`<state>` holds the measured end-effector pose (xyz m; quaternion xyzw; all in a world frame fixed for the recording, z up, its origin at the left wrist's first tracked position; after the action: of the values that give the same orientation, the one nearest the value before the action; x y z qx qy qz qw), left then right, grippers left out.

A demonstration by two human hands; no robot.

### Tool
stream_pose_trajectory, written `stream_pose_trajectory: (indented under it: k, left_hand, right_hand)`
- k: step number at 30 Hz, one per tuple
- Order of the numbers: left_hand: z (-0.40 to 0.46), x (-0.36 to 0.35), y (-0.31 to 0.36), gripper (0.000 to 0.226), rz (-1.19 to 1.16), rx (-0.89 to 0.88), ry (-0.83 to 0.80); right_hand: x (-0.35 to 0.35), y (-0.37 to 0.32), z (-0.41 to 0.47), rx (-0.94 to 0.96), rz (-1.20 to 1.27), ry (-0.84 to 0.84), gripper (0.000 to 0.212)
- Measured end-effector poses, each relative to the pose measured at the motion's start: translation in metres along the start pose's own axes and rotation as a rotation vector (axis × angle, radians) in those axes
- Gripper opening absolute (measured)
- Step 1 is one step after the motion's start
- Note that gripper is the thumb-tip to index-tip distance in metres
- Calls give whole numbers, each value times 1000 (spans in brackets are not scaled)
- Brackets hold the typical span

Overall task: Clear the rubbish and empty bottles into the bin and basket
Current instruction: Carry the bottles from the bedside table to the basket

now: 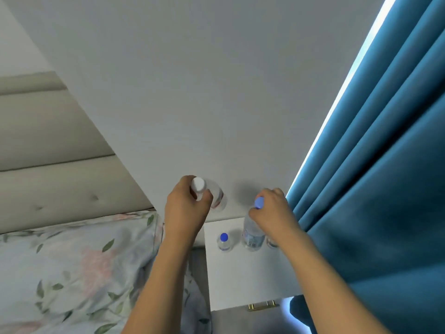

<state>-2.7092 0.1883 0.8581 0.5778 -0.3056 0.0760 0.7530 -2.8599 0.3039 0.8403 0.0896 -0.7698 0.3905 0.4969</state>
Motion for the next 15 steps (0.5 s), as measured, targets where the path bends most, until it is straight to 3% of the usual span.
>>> stream_pose_trajectory:
  k: [8,15]
  left_hand:
    - [-71,119,19,15,140,98,344]
    - [-183,212,3,11,190,317,627]
  right_hand:
    - [11,-107,-54,406,-41,-161,21]
    - [-18,-186,-153,775,-46,-319,20]
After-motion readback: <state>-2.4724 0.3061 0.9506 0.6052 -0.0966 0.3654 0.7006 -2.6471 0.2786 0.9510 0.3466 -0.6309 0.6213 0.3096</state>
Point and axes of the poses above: each hand's wrist, its own z-axis towards the middle knuckle, its own x-axis out of the back of the hand, y = z × x, the point moved 1 cm from there along z, towards the middle knuckle, and after that the axes turned 5 degrees about -z, right-handed, at the moved point
